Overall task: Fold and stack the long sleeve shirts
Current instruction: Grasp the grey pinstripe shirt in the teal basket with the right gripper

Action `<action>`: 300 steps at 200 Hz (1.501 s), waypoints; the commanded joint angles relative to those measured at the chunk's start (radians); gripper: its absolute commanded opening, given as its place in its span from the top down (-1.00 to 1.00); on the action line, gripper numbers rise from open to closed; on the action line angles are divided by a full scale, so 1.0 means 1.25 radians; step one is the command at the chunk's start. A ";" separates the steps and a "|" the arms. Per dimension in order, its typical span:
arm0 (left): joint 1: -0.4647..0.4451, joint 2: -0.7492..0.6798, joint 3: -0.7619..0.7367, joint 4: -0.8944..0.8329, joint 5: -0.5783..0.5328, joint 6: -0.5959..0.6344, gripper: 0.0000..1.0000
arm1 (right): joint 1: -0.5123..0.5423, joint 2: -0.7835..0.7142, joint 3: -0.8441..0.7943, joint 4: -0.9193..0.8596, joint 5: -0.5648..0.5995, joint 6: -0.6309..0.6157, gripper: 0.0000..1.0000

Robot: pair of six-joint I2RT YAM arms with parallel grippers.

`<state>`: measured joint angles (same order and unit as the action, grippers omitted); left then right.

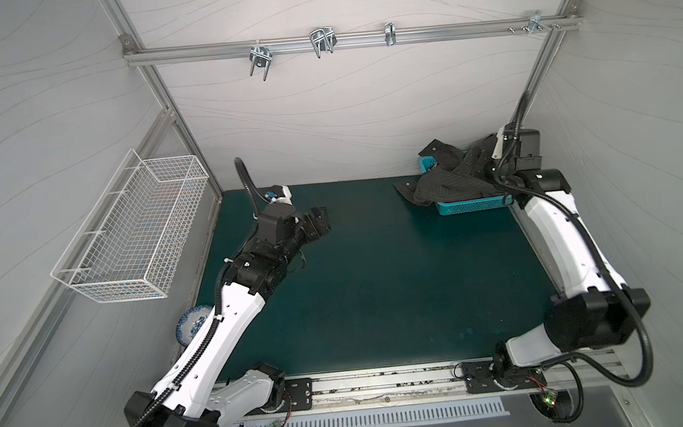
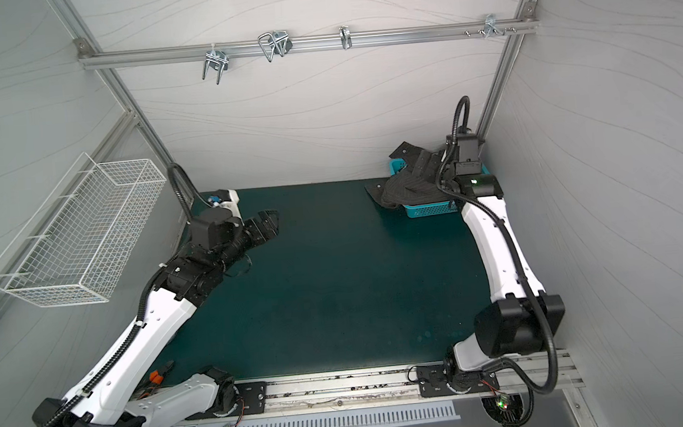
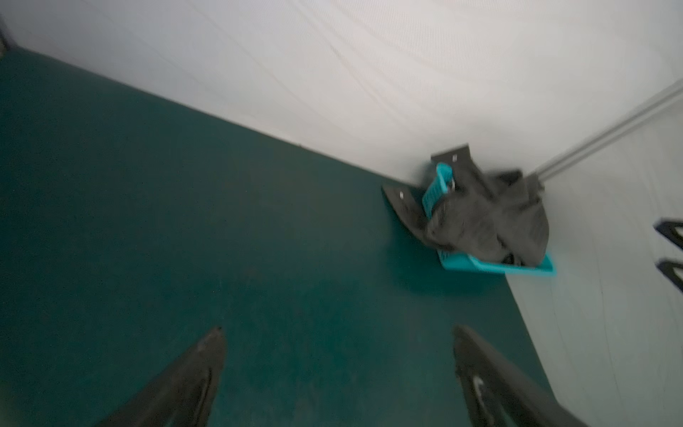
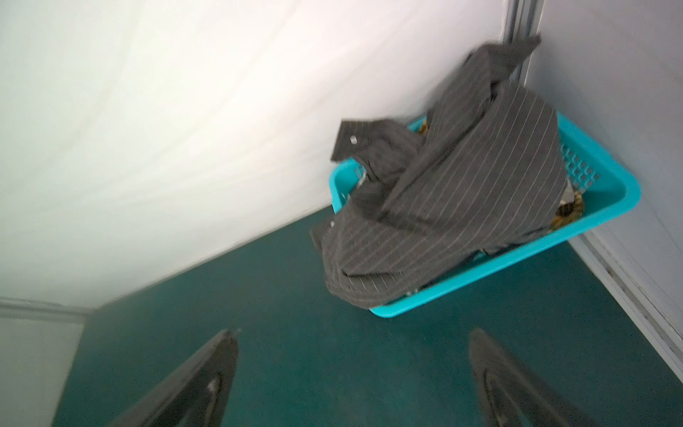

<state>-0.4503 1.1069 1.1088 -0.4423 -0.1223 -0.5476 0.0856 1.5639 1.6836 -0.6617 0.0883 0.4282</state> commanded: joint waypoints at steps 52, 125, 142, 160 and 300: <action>-0.052 0.041 -0.077 -0.075 0.012 0.042 -0.85 | 0.004 0.272 0.198 -0.159 0.003 0.004 -0.76; -0.052 0.043 -0.110 -0.069 0.016 0.025 -0.77 | 0.004 0.521 0.444 -0.200 0.008 -0.040 0.44; -0.052 0.048 -0.111 -0.067 0.014 0.030 -0.74 | 0.002 0.536 0.463 -0.201 -0.004 -0.043 0.85; -0.052 0.055 -0.103 -0.067 0.002 0.031 -0.73 | 0.003 0.517 0.462 -0.195 -0.024 -0.043 1.00; -0.052 0.076 -0.053 -0.089 0.055 -0.026 -0.81 | 0.147 0.301 0.359 -0.232 0.139 -0.120 -0.52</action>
<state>-0.5133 1.1744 1.0195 -0.5697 -0.0925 -0.5709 0.2905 1.8172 2.1944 -0.8852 0.1593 0.3111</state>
